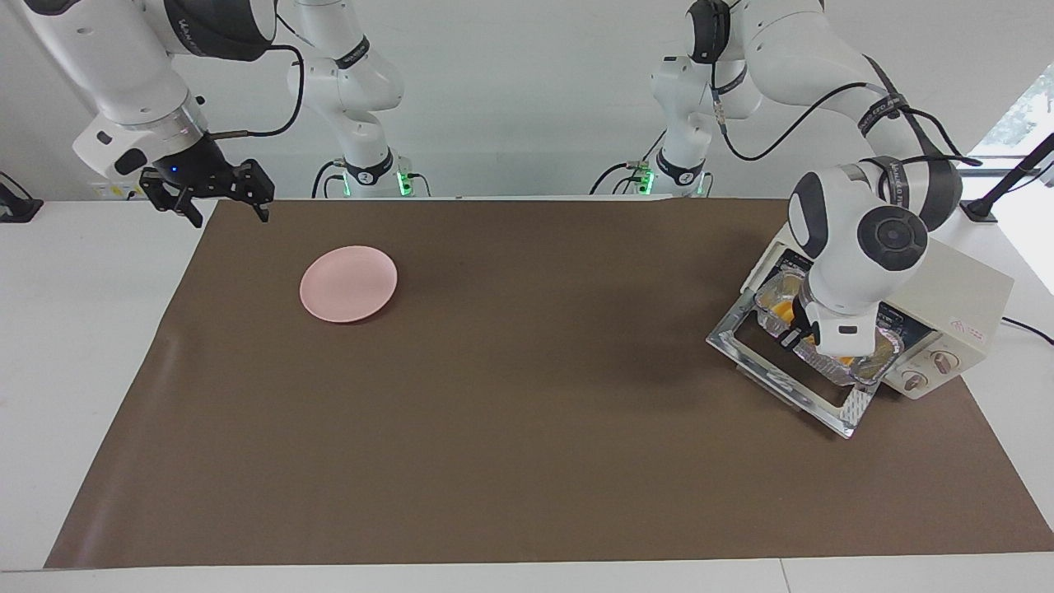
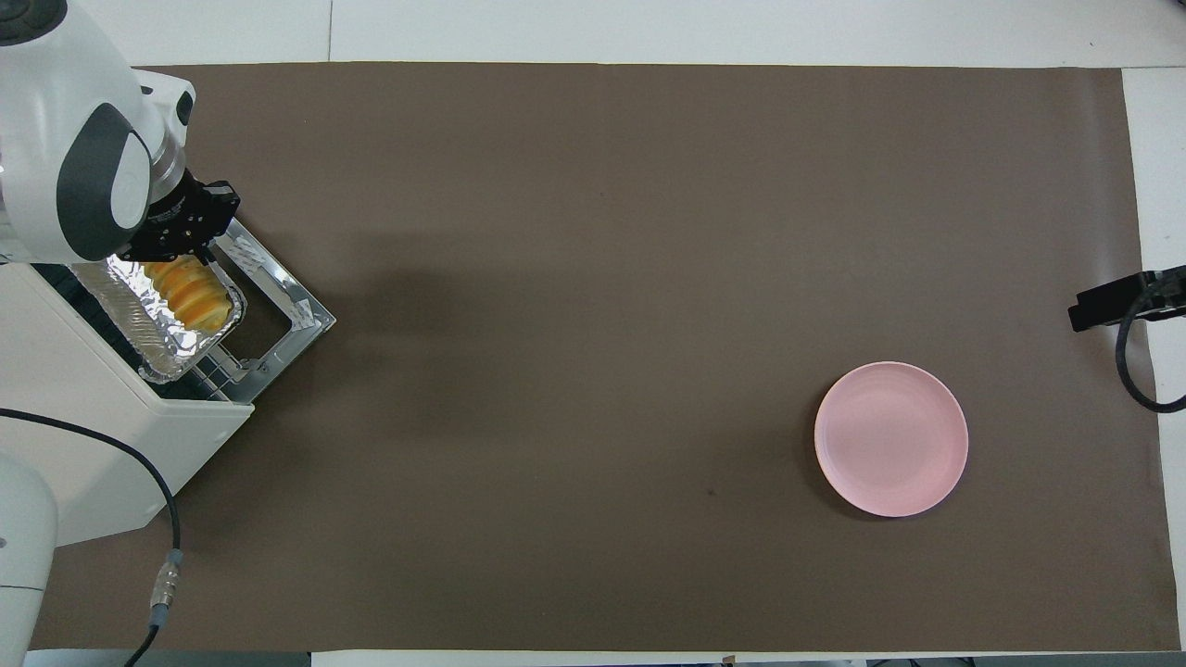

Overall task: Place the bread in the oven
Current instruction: 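Push the foil tray into the oven with the left gripper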

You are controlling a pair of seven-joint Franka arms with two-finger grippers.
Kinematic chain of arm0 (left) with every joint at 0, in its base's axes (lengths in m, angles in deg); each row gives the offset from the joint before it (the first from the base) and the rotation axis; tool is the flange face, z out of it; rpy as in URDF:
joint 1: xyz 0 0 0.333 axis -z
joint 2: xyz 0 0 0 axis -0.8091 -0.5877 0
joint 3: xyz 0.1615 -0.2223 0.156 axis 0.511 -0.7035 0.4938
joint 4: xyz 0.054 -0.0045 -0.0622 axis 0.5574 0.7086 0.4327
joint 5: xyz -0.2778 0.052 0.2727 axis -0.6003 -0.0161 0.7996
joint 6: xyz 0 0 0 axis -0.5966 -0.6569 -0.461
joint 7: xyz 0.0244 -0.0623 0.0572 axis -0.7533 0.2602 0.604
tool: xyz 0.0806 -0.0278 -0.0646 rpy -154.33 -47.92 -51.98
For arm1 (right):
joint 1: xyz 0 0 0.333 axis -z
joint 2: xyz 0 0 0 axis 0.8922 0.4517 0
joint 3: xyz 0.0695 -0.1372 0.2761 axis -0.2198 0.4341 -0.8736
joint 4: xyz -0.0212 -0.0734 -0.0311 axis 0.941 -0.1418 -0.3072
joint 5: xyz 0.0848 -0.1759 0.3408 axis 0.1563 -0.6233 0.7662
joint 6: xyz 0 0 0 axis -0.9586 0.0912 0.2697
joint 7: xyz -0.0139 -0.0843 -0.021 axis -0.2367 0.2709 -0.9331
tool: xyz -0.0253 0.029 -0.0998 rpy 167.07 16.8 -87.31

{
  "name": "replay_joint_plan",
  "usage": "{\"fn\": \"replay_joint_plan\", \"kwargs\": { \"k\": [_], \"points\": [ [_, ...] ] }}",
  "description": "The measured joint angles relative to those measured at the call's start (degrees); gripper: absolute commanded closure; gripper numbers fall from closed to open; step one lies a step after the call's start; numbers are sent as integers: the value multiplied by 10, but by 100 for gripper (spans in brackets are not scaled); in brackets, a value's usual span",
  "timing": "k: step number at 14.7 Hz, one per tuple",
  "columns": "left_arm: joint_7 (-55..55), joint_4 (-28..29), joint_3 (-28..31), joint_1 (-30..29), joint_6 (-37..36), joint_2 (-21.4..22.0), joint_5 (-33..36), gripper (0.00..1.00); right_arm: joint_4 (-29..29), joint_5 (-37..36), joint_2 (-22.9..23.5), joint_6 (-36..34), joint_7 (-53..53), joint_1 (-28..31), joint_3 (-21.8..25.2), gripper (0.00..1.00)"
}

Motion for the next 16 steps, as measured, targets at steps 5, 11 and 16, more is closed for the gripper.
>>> {"fn": "replay_joint_plan", "kwargs": {
  "k": [5,11,16],
  "points": [
    [17,38,1,-11,5,20,0,100,0,0,0,0,0,0,0,0],
    [24,60,12,-11,4,25,5,100,0,0,0,0,0,0,0,0],
    [24,64,14,-11,4,30,14,100,0,0,0,0,0,0,0,0]
  ]
}}
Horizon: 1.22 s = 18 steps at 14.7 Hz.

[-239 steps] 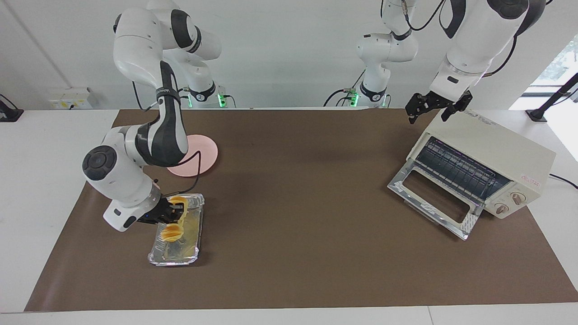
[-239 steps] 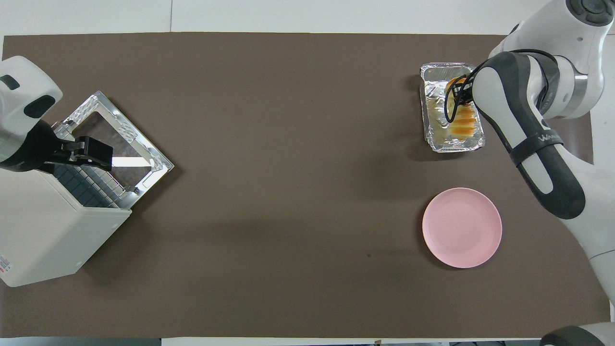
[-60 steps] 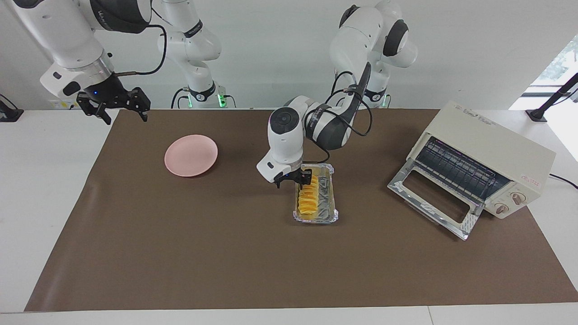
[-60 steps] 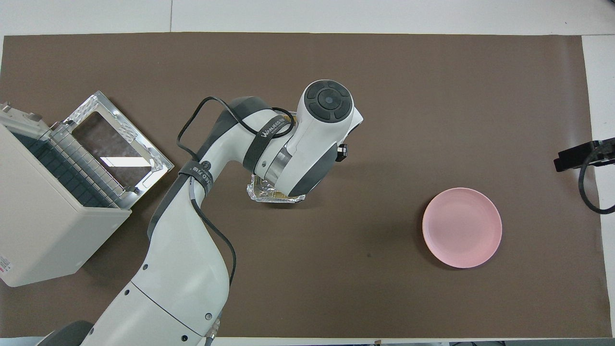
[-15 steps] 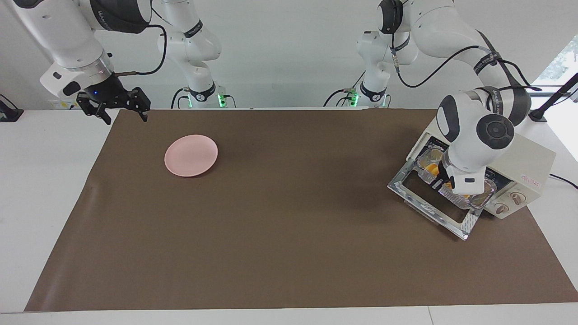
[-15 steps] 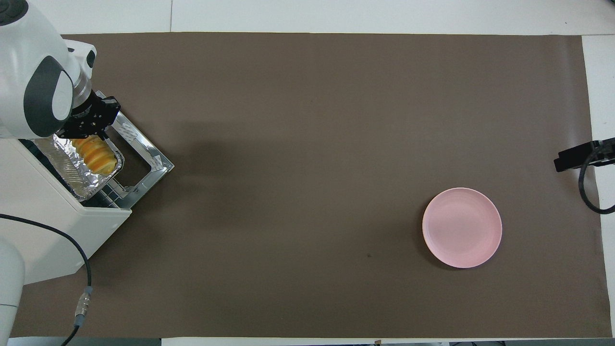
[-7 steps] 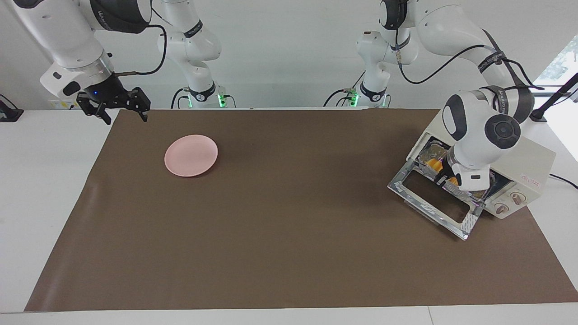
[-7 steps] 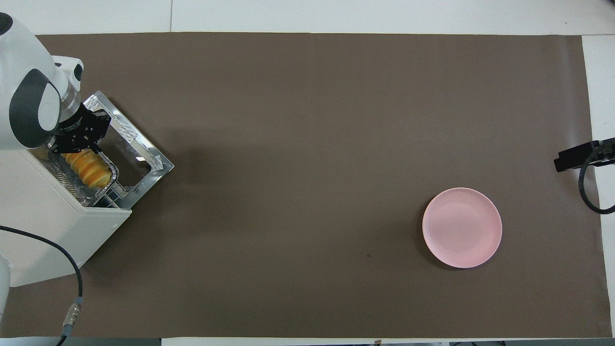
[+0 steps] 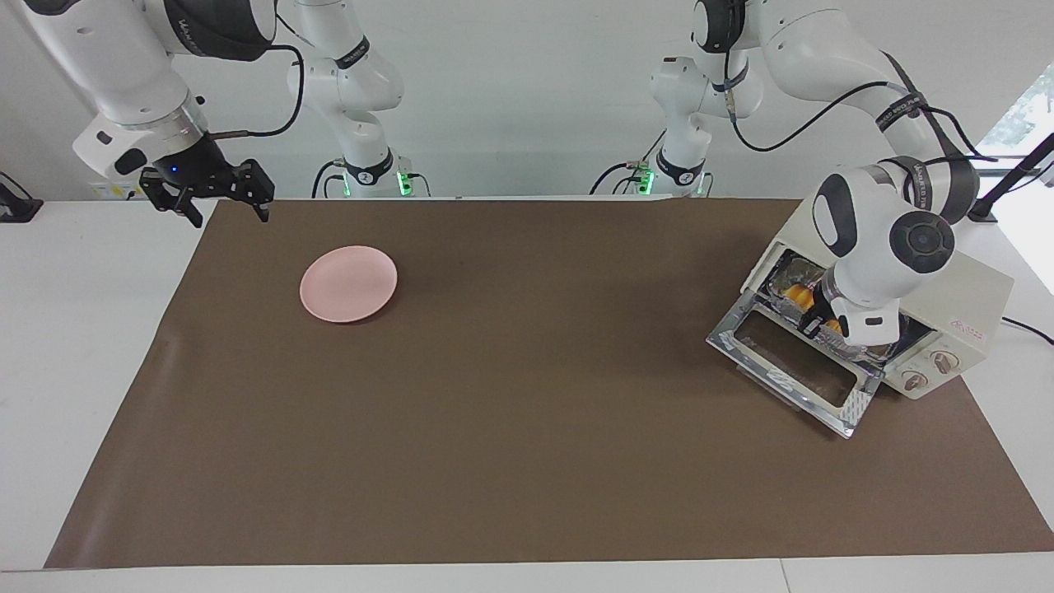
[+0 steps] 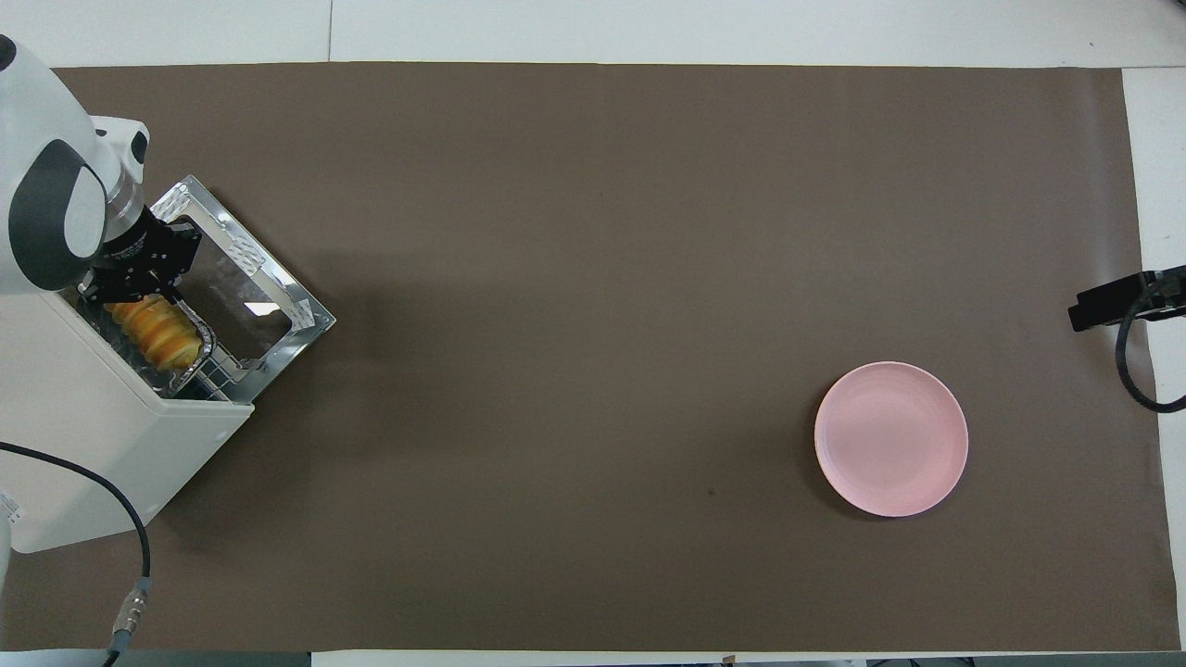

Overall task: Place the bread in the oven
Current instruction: 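Push the foil tray into the oven with the left gripper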

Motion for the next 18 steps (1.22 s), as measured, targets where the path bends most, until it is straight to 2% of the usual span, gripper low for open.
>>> {"fn": "replay_joint_plan", "kwargs": {
  "k": [6,7,8,9,10,12,13,14,18],
  "points": [
    [0,8,3,0,1,2,2,100,0,0,0,0,0,0,0,0],
    [0,8,5,0,1,2,3,94,0,0,0,0,0,0,0,0],
    [0,9,6,-1,2,2,3,79,0,0,0,0,0,0,0,0],
    [0,9,6,-1,3,2,4,75,0,0,0,0,0,0,0,0],
    [0,9,7,-1,6,2,4,67,0,0,0,0,0,0,0,0],
    [0,9,7,-1,9,3,5,38,0,0,0,0,0,0,0,0],
    [0,9,7,-1,11,3,5,14,0,0,0,0,0,0,0,0],
    [0,9,7,-1,16,3,5,0,0,0,0,0,0,0,0,0],
    [-18,7,7,-1,59,3,5,0,0,0,0,0,0,0,0,0]
  ]
}}
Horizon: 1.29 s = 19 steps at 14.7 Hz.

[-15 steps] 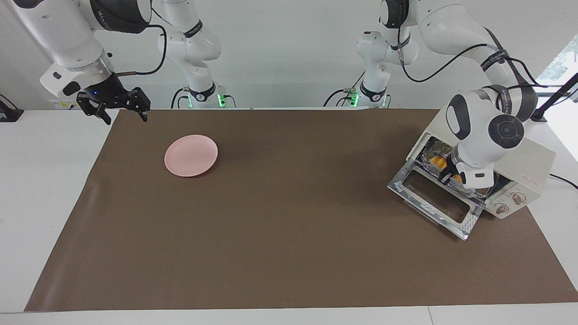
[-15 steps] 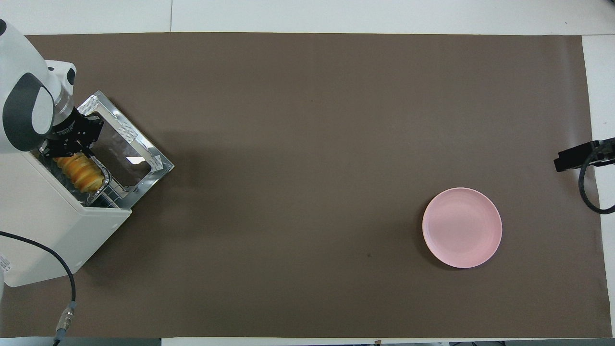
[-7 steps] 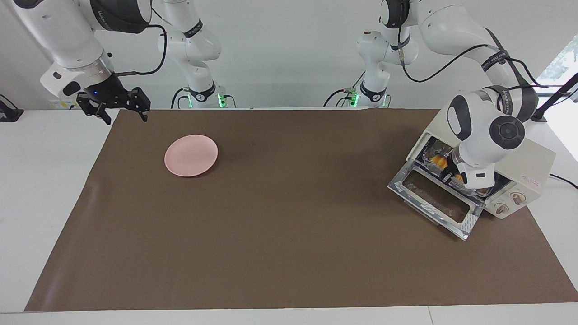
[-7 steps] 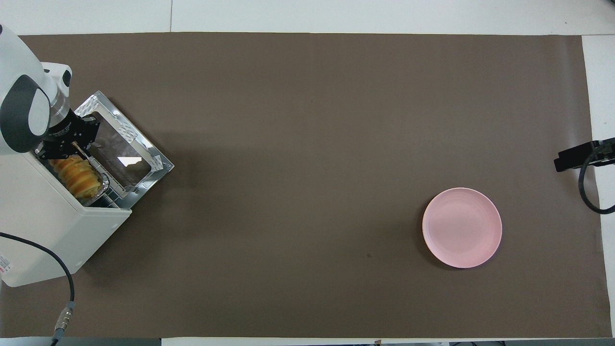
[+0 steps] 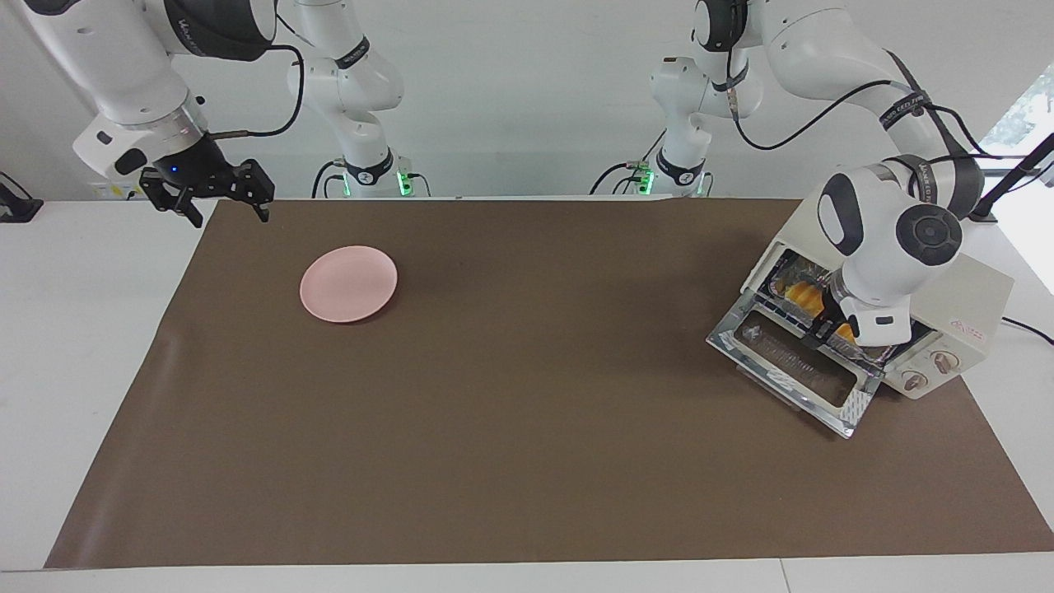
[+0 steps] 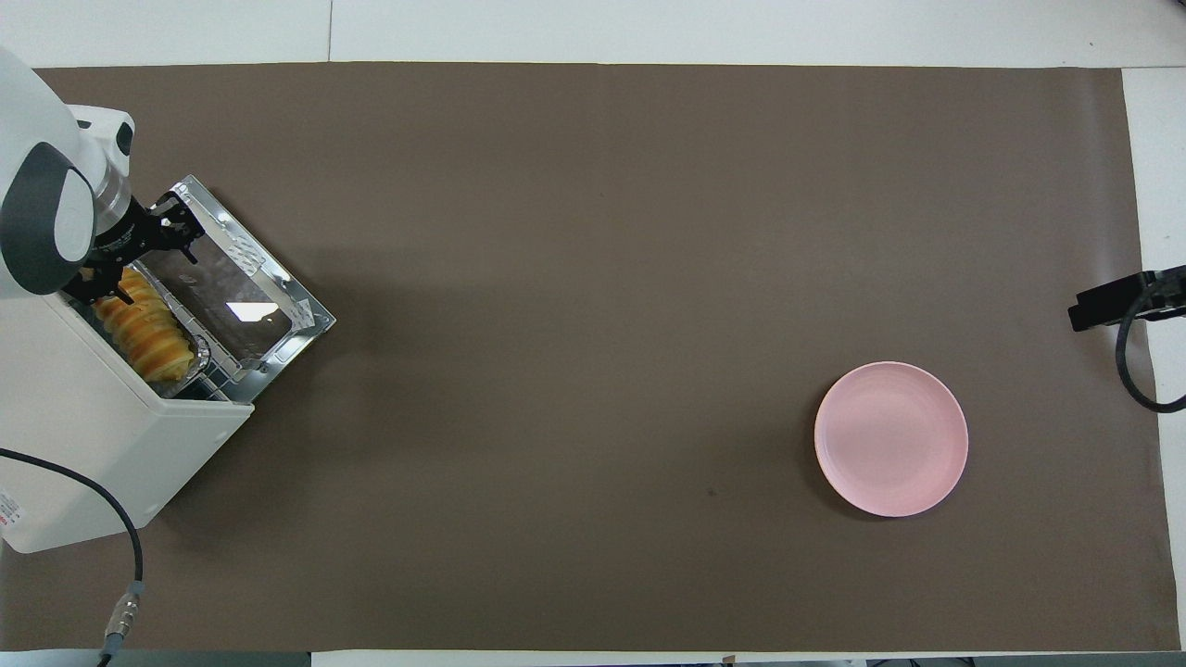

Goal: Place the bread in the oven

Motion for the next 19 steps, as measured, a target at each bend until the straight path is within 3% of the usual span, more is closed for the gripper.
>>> {"fn": "replay_joint_plan", "kwargs": {
  "k": [4,7,12,18,19],
  "points": [
    [-32,-19,-5,3,62,3,0,0,0,0,0,0,0,0,0,0],
    [-89,-42,-8,5,62,9,-11,0,0,0,0,0,0,0,0,0],
    [-313,-72,-4,4,-86,93,-36,0,0,0,0,0,0,0,0,0],
    [-448,-71,-9,-2,-214,193,-36,0,0,0,0,0,0,0,0,0],
    [-471,-70,-39,-37,-227,204,-36,0,0,0,0,0,0,0,0,0]
  ]
}}
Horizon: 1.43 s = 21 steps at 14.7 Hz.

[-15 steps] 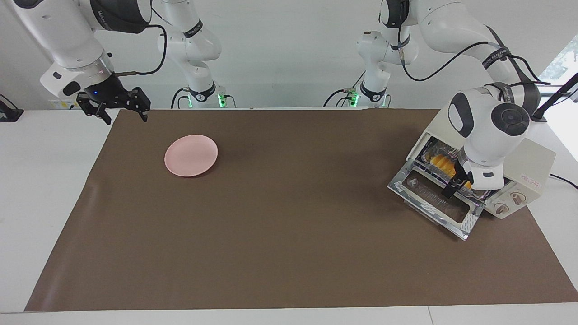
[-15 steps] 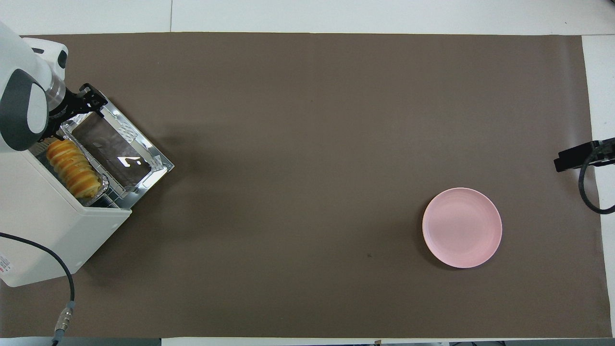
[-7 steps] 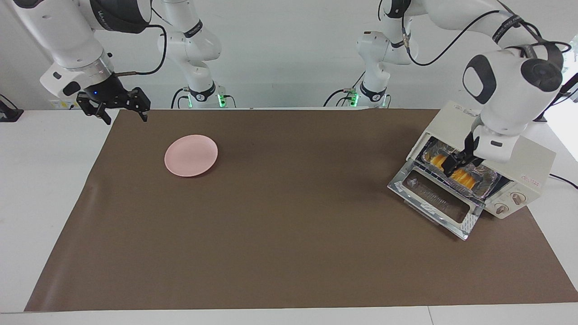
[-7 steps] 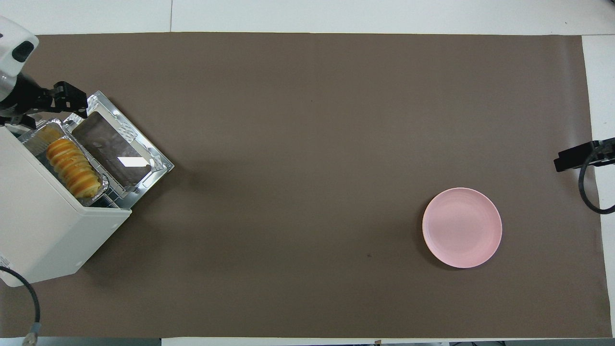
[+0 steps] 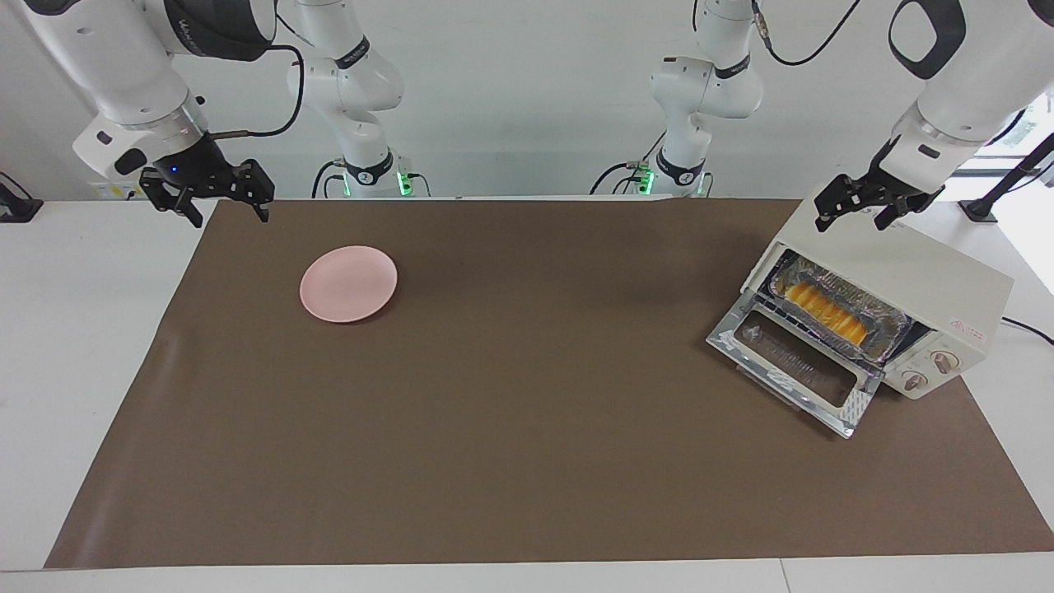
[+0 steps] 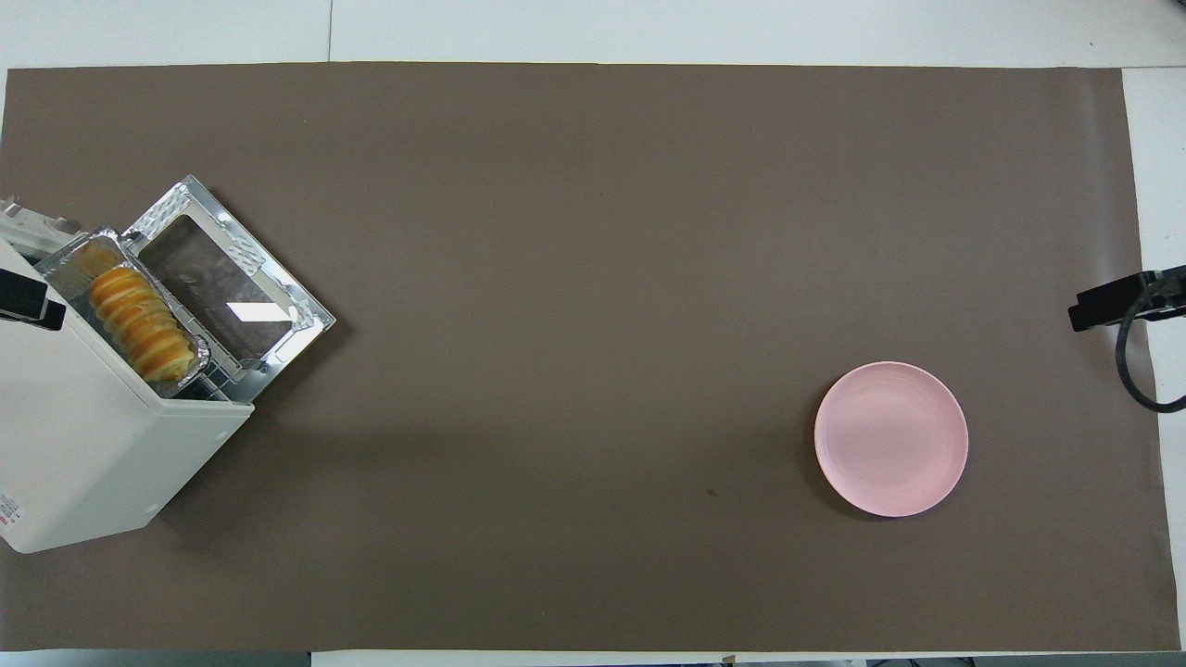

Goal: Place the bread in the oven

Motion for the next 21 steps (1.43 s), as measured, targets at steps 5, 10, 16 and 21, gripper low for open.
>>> {"fn": "replay_joint_plan", "kwargs": {
  "k": [5,10,16,21],
  "points": [
    [-5,2,-172,-145,-3,19,0,0,0,0,0,0,0,0,0,0],
    [10,8,-180,-145,3,28,0,0,0,0,0,0,0,0,0,0],
    [12,25,-186,-141,28,31,1,0,0,0,0,0,0,0,0,0],
    [17,61,-191,-128,39,35,6,0,0,0,0,0,0,0,0,0]
  ]
}}
